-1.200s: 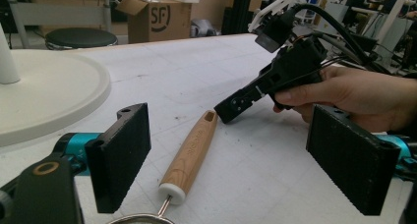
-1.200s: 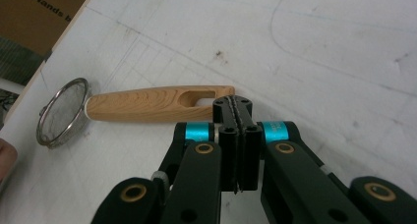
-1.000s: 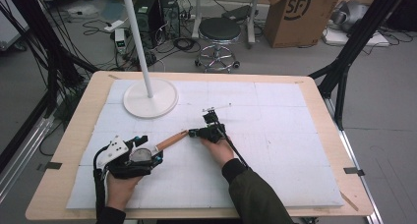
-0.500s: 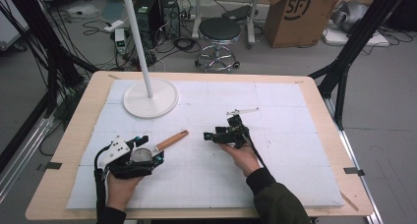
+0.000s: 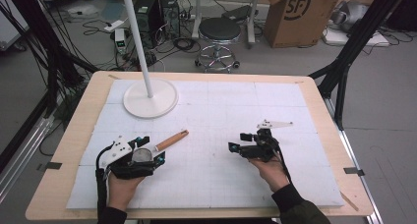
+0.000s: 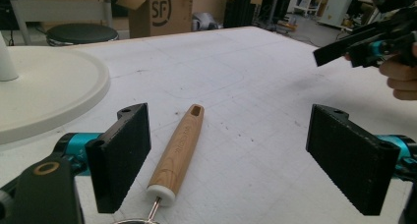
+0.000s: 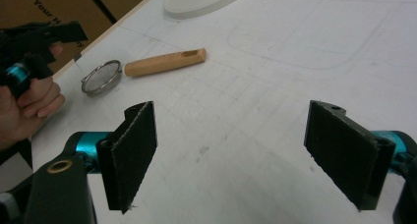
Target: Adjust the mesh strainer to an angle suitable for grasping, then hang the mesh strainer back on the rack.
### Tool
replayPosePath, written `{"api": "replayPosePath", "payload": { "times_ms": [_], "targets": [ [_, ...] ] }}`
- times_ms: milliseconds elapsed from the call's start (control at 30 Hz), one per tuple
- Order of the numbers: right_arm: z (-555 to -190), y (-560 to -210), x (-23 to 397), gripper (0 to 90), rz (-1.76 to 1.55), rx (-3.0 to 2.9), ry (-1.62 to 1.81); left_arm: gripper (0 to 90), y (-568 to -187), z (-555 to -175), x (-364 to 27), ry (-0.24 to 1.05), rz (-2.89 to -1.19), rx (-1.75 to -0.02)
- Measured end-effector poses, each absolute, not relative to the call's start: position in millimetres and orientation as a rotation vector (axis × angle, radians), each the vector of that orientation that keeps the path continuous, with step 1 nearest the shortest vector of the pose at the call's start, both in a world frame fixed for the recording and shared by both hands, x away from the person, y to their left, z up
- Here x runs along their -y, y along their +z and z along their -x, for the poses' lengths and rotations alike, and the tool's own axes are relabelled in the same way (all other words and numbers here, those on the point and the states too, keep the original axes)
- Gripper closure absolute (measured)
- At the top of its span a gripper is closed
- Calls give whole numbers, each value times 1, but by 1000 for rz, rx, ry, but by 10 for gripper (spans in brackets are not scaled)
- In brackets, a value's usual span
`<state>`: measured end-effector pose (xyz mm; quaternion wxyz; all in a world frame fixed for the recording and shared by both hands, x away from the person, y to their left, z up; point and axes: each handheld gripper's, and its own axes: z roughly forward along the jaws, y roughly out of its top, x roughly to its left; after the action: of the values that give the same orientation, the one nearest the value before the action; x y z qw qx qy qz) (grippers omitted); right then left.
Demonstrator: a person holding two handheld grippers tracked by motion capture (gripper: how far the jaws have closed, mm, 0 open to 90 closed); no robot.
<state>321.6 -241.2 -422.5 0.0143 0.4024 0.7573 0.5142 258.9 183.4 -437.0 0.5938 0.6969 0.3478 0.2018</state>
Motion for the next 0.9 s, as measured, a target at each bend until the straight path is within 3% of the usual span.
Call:
{"api": "replayPosePath", "payload": {
  "times_ms": [400,900],
  "targets": [
    [-280,-418,291,186,-1164,-2252,1644,177,-437,-259,-178,470,-1636,-803],
    [-273,-419,304,182,-1157,-2220,1647,178,-435,-257,-178,460,-1645,-777]
  ]
}}
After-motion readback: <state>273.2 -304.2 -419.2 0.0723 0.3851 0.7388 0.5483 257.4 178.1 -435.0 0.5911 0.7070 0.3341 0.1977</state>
